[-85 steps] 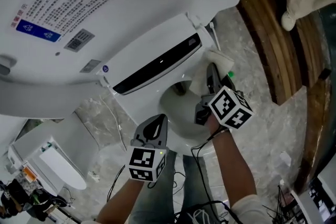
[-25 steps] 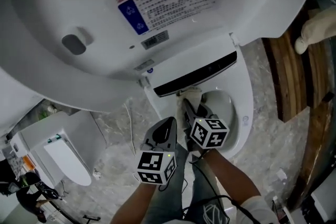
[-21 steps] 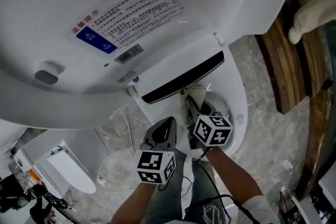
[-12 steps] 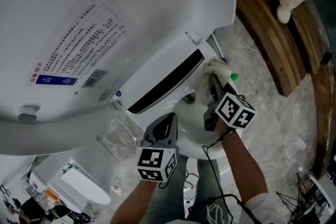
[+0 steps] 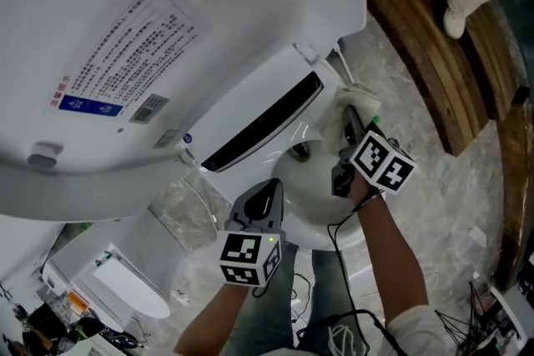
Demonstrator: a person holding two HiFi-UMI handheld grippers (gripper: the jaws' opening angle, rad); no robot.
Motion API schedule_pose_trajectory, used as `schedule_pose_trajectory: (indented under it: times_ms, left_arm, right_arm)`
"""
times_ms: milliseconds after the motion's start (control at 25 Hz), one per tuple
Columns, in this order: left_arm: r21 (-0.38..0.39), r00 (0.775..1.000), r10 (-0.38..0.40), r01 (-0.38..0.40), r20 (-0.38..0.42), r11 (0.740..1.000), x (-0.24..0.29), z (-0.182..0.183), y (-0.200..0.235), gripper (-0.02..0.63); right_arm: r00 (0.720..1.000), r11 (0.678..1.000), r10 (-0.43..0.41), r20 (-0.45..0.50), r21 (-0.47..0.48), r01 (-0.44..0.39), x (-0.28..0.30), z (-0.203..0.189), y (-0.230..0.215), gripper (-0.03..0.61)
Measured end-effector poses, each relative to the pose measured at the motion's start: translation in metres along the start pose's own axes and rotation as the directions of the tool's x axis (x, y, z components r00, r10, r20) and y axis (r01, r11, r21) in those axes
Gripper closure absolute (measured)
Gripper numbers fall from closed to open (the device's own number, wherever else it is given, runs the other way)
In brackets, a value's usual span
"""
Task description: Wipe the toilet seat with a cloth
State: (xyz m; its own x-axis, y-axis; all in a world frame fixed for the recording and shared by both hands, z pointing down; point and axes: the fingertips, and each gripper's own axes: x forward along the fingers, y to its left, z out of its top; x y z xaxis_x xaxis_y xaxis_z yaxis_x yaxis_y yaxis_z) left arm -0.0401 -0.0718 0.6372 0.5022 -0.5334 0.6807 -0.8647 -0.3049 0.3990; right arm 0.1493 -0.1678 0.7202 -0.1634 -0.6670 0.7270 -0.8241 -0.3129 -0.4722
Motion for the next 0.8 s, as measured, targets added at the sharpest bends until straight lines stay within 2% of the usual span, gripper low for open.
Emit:
schedule_pose_trajectory:
  times_ms: [80,160,320,400,560,680,800]
  left_arm:
    - [0.005,1.000,0.019,-0.019,0.010,1.000,-0.005,-0.001,-0.002,0.603]
    - [0.013,0.999,0.023,-0.023,0.026,1.000,-0.014,0.002,-0.012,0.603]
    - [0.001,0.993,0.047,-0.047,0.109,0.999,-0.049,0.018,-0.040,0.603]
    - [-0.027,0.985,0.078,-0.075,0.157,0.997,-0.070,0.025,-0.051,0.603]
    - [-0.064,0.961,0.128,-0.116,0.246,0.991,-0.105,0.039,-0.080,0.603]
    - [-0.107,0.951,0.150,-0.125,0.271,0.986,-0.149,0.041,-0.113,0.601]
    - [-0.124,0.938,0.164,-0.132,0.305,0.984,-0.200,0.044,-0.148,0.603]
  right_arm:
    - [0.999,1.000,0.016,-0.043,-0.005,-0.016,-0.001,0.000,0.006,0.489]
    - [0.996,0.997,0.074,-0.057,0.002,-0.074,-0.016,0.003,0.016,0.489]
    - [0.984,0.982,0.173,-0.048,-0.070,-0.176,-0.080,0.009,0.040,0.489]
    - [0.972,0.964,0.228,-0.053,-0.127,-0.233,-0.121,0.012,0.055,0.489]
    - [0.939,0.905,0.341,-0.040,-0.256,-0.340,-0.199,0.040,0.083,0.489]
    - [0.922,0.885,0.385,-0.035,-0.269,-0.379,-0.266,0.047,0.091,0.489]
    - [0.914,0.885,0.405,-0.031,-0.239,-0.400,-0.323,0.046,0.092,0.489]
